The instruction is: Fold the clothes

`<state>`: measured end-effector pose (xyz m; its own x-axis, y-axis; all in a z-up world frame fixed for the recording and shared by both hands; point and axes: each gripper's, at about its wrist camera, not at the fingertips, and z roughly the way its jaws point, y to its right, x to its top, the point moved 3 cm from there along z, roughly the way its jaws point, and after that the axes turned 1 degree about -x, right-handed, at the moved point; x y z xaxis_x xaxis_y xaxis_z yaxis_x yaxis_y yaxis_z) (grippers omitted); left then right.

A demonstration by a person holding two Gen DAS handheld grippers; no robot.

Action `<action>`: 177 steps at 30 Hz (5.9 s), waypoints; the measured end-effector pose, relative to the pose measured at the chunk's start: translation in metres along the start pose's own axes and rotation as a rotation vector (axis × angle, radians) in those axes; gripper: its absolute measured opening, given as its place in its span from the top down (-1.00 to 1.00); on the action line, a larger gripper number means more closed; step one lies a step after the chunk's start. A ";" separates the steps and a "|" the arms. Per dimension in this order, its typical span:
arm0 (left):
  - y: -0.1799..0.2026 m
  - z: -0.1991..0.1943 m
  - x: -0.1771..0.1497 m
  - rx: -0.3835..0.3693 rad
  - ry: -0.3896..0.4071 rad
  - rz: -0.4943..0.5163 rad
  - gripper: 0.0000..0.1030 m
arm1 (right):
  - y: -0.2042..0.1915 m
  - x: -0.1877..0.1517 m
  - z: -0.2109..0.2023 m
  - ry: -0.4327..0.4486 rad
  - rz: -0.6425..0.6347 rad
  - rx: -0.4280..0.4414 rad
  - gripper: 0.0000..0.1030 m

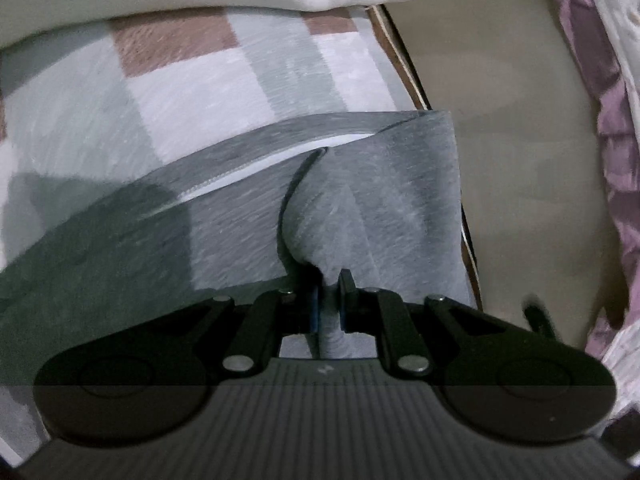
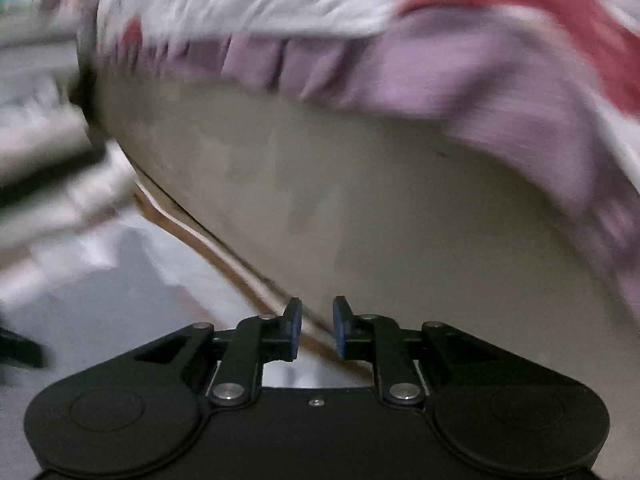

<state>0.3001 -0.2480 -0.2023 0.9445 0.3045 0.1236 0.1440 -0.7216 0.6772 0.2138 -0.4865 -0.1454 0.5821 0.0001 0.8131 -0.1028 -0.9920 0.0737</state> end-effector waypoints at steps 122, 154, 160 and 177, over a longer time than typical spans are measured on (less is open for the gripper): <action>-0.014 -0.146 -0.098 -0.002 0.294 0.267 0.88 | 0.184 -0.285 -0.367 0.253 1.076 -0.399 0.90; 0.008 -0.094 -0.085 0.307 0.086 0.531 0.75 | 0.216 -0.223 -0.353 0.173 0.809 -0.203 0.90; 0.014 -0.025 -0.071 0.381 0.119 0.526 0.74 | 0.258 -0.229 -0.287 0.141 0.835 -0.165 0.90; 0.035 -0.005 -0.065 0.383 0.250 0.708 0.13 | 0.284 -0.211 -0.200 -0.177 0.673 -0.366 0.92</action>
<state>0.2418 -0.2901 -0.1827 0.7627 -0.2034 0.6139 -0.3252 -0.9412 0.0921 -0.0999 -0.7430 -0.1804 0.4173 -0.6365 0.6487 -0.7201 -0.6670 -0.1912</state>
